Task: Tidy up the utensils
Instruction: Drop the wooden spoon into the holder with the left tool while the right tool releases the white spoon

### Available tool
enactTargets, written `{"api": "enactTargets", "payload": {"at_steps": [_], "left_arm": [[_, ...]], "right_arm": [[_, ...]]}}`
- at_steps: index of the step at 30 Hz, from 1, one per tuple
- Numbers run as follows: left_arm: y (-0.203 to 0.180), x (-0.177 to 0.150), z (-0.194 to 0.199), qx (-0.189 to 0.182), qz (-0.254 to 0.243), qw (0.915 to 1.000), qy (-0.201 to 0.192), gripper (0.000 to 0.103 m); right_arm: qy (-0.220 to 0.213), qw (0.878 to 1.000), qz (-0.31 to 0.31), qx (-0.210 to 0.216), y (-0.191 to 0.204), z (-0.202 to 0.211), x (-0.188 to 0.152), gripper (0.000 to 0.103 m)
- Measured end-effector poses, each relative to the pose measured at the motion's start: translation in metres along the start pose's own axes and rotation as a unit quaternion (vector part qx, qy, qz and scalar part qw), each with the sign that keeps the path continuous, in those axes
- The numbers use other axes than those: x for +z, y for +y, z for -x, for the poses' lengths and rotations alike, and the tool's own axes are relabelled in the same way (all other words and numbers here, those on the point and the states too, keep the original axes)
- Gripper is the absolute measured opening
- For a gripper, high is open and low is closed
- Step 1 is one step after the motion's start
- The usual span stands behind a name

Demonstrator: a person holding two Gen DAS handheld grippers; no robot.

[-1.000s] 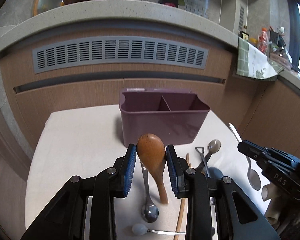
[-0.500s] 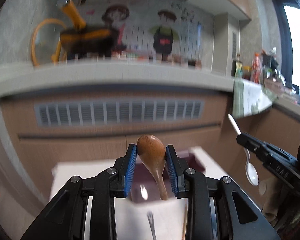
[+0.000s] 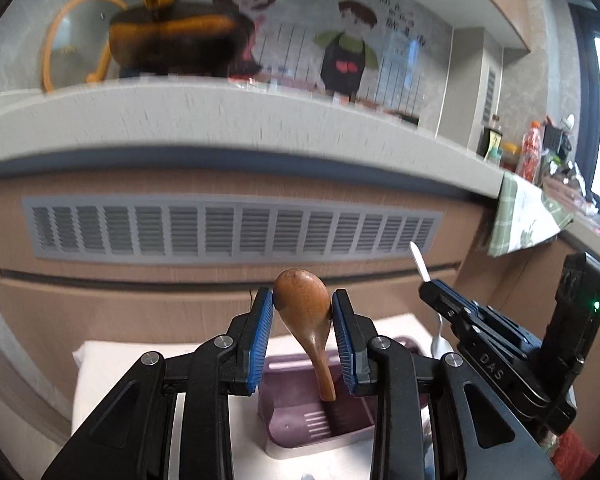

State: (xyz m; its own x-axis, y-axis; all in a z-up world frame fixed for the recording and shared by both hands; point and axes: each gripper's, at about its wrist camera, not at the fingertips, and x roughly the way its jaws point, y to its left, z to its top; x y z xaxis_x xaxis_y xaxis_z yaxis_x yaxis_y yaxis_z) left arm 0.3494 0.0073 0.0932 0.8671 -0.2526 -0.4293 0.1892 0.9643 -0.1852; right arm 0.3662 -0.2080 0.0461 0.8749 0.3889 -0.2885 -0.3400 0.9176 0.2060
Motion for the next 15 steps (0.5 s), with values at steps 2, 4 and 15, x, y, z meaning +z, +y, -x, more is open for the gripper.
{"api": "enactTargets", "payload": {"at_steps": [2,4,15], "left_arm": [[0.002,-0.010,-0.016,-0.001,0.006,0.9998,0.019,0.031],[0.004,-0.021,-0.030,-0.009,0.016,0.9988,0.044,0.032],[-0.002,-0.044,-0.024,-0.023,0.032,0.9970,0.067,0.039]], "right_arm": [[0.010,1.000,-0.002,-0.004,-0.005,-0.010,-0.009,0.009],[0.020,1.000,-0.006,-0.012,-0.011,-0.018,-0.015,0.009],[0.054,0.998,-0.041,-0.012,-0.037,0.008,-0.031,0.019]]}}
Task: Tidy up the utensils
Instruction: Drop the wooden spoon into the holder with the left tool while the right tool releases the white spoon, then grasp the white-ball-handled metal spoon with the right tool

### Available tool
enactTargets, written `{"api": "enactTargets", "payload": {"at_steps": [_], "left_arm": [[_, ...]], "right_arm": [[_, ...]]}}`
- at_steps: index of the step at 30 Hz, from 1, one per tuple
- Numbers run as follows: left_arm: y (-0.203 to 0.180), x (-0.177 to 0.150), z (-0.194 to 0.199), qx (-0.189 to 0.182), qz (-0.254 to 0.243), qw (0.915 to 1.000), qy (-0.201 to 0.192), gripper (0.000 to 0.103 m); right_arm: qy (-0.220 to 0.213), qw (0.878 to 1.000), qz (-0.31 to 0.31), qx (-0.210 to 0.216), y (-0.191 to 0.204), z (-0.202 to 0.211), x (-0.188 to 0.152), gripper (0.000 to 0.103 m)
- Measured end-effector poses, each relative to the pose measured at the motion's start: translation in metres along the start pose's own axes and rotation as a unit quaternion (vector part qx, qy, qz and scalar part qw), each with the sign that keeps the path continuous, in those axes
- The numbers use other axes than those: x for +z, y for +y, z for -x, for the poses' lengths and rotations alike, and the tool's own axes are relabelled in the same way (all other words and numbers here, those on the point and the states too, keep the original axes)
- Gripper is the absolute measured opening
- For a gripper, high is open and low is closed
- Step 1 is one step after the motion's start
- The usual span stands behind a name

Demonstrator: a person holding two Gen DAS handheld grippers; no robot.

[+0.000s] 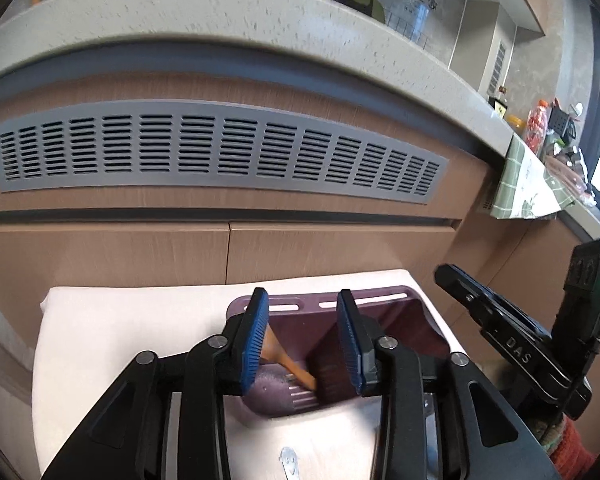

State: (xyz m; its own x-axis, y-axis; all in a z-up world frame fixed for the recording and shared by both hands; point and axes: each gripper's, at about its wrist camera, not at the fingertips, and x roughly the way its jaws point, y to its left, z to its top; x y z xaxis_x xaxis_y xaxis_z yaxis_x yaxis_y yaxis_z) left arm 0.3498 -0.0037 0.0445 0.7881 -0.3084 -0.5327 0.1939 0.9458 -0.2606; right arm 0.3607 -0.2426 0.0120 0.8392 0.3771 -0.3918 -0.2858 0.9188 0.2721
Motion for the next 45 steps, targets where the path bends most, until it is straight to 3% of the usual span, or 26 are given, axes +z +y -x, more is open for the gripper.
{"api": "enactTargets", "payload": {"at_steps": [3,5,9,12,16,21,25,30,37,40,45], "left_arm": [[0.004,-0.006,0.020,0.006,0.009,0.9998,-0.015,0.048],[0.008,-0.016,0.039,0.018,0.013,0.9995,-0.023,0.048],[0.019,-0.044,0.073,0.042,0.023,0.9985,-0.025,0.049],[0.029,-0.071,0.093,0.065,0.030,0.9974,-0.010,0.050],[0.043,-0.106,0.110,0.089,0.036,0.9954,0.012,0.050],[0.061,-0.146,0.127,0.125,0.041,0.9909,0.030,0.050],[0.077,-0.165,0.134,0.151,0.059,0.9862,0.034,0.050],[0.094,-0.170,0.129,0.152,0.085,0.9836,0.047,0.050],[0.088,-0.172,0.118,0.135,0.084,0.9856,0.059,0.050],[0.080,-0.173,0.113,0.129,0.077,0.9863,0.068,0.050],[0.065,-0.174,0.102,0.119,0.062,0.9871,0.087,0.050]], "right_arm": [[0.004,1.000,0.011,-0.009,0.003,0.020,-0.005,0.025],[0.023,1.000,0.015,-0.003,0.009,0.031,-0.012,0.028],[0.071,0.996,0.049,0.020,0.030,0.053,-0.038,0.029],[0.123,0.986,0.091,0.060,0.056,0.067,-0.066,0.032],[0.222,0.956,0.147,0.125,0.096,0.075,-0.121,0.032],[0.264,0.923,0.235,0.153,0.142,0.076,-0.172,0.032],[0.282,0.910,0.257,0.163,0.162,0.063,-0.189,0.032],[0.288,0.910,0.264,0.136,0.166,0.043,-0.193,0.030],[0.289,0.908,0.267,0.140,0.165,0.046,-0.197,0.029],[0.274,0.912,0.279,0.126,0.166,0.056,-0.198,0.020],[0.255,0.940,0.202,0.103,0.127,0.070,-0.176,0.020]]}}
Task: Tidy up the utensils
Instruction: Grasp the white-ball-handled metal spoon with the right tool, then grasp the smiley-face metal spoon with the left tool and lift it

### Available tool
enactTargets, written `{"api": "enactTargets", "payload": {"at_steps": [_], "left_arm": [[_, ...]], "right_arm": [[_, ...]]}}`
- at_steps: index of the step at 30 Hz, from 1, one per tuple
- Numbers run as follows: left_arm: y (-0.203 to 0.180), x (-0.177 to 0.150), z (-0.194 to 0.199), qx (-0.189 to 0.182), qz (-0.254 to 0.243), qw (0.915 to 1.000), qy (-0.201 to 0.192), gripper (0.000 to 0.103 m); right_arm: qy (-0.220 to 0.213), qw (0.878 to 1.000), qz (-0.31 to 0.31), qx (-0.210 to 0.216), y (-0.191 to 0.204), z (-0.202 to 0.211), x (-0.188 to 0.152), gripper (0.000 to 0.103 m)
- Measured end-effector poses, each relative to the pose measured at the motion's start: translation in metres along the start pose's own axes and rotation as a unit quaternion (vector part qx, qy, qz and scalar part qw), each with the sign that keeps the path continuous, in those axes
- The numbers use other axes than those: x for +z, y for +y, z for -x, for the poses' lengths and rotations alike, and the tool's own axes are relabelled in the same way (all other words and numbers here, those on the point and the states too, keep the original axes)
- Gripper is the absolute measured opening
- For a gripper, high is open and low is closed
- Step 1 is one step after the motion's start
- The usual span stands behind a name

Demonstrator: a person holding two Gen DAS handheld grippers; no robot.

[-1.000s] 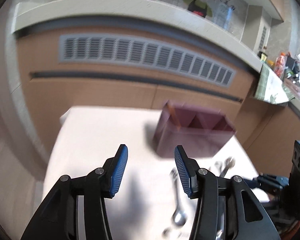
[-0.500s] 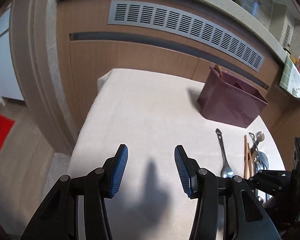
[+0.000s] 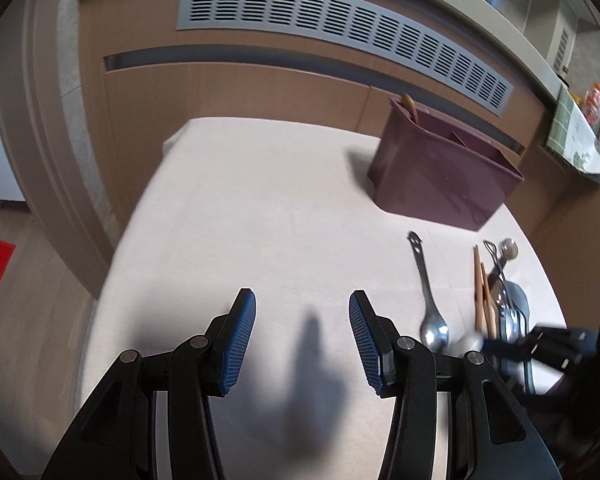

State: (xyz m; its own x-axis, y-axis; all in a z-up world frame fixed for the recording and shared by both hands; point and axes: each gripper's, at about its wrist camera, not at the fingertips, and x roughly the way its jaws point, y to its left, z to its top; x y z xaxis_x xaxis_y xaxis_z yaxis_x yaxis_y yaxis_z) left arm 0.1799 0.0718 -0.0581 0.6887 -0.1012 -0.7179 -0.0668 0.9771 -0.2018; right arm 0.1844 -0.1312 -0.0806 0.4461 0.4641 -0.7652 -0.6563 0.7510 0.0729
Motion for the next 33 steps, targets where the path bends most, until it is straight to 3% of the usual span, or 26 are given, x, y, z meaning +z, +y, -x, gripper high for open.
{"api": "enactTargets", "payload": {"at_steps": [7,14,23,28,33], "left_arm": [[-0.046,-0.012,-0.024,-0.037,-0.047,0.9967,0.055,0.050],[-0.106,-0.011,-0.049,-0.054,-0.107,0.9892,0.085,0.049],[-0.116,-0.003,-0.069,-0.014,-0.121,0.9885,0.090,0.032],[-0.110,-0.007,-0.064,-0.016,-0.130,0.9870,0.093,0.022],[-0.095,-0.018,-0.048,-0.029,-0.129,0.9848,0.113,0.020]], "right_arm": [[-0.058,0.985,-0.153,-0.051,-0.087,0.044,-0.015,0.020],[-0.104,0.967,-0.217,-0.078,-0.125,0.061,-0.034,0.020],[-0.110,0.962,-0.240,-0.077,-0.132,0.054,-0.048,0.020],[-0.108,0.962,-0.237,-0.082,-0.131,0.051,-0.049,0.020],[-0.107,0.961,-0.237,-0.090,-0.130,0.051,-0.049,0.020]]}}
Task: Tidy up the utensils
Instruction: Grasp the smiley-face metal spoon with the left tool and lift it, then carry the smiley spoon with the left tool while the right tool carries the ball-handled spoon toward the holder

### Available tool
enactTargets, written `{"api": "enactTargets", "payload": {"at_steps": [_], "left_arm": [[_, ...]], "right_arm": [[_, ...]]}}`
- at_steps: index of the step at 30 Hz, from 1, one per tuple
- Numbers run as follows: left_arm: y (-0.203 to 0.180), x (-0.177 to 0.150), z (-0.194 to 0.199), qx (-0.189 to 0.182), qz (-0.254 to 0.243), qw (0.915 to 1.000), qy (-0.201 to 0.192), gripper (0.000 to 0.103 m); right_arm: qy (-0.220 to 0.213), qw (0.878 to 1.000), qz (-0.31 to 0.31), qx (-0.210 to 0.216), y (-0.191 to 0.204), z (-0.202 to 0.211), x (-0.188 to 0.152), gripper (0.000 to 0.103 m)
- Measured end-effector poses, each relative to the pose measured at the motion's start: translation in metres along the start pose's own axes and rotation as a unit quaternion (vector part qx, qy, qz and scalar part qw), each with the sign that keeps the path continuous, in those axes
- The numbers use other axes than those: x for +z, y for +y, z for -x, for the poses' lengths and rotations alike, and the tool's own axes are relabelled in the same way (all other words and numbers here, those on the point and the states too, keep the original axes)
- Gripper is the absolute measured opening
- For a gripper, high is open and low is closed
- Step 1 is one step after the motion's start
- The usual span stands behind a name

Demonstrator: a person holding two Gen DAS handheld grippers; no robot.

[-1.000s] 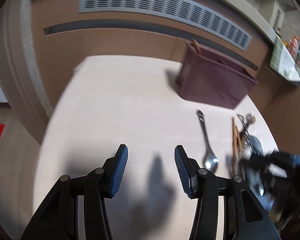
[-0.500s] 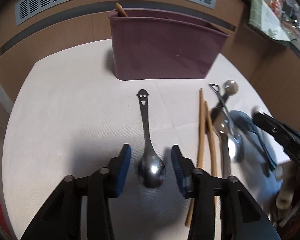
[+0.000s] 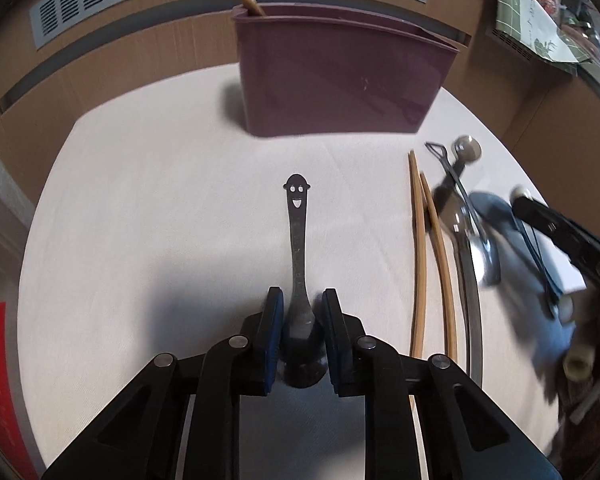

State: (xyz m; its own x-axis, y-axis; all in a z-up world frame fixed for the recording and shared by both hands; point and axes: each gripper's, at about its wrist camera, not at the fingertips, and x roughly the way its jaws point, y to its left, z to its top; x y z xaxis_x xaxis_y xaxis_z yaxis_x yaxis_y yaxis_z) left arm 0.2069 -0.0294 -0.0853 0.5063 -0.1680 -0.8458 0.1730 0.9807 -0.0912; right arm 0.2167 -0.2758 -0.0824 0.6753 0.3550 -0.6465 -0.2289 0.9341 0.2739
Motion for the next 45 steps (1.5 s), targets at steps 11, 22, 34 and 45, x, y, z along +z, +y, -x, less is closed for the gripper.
{"api": "enactTargets", "payload": {"at_steps": [11,22,34,45], "left_arm": [[-0.010,0.002,-0.004,-0.003,-0.019,0.9997,0.015,0.020],[0.000,0.033,-0.010,-0.018,-0.012,0.9997,-0.015,0.008],[0.019,0.033,0.077,-0.063,0.046,0.9865,-0.144,0.008],[0.023,0.027,0.080,-0.076,0.054,0.9839,-0.153,0.008]], "right_arm": [[-0.008,1.000,0.006,-0.014,0.004,0.003,-0.002,0.020],[-0.007,1.000,0.008,-0.024,0.005,0.008,0.002,0.019],[0.047,0.993,0.099,-0.031,0.020,0.013,0.007,0.023],[0.103,0.982,0.155,-0.022,0.031,-0.021,0.006,0.023]]}}
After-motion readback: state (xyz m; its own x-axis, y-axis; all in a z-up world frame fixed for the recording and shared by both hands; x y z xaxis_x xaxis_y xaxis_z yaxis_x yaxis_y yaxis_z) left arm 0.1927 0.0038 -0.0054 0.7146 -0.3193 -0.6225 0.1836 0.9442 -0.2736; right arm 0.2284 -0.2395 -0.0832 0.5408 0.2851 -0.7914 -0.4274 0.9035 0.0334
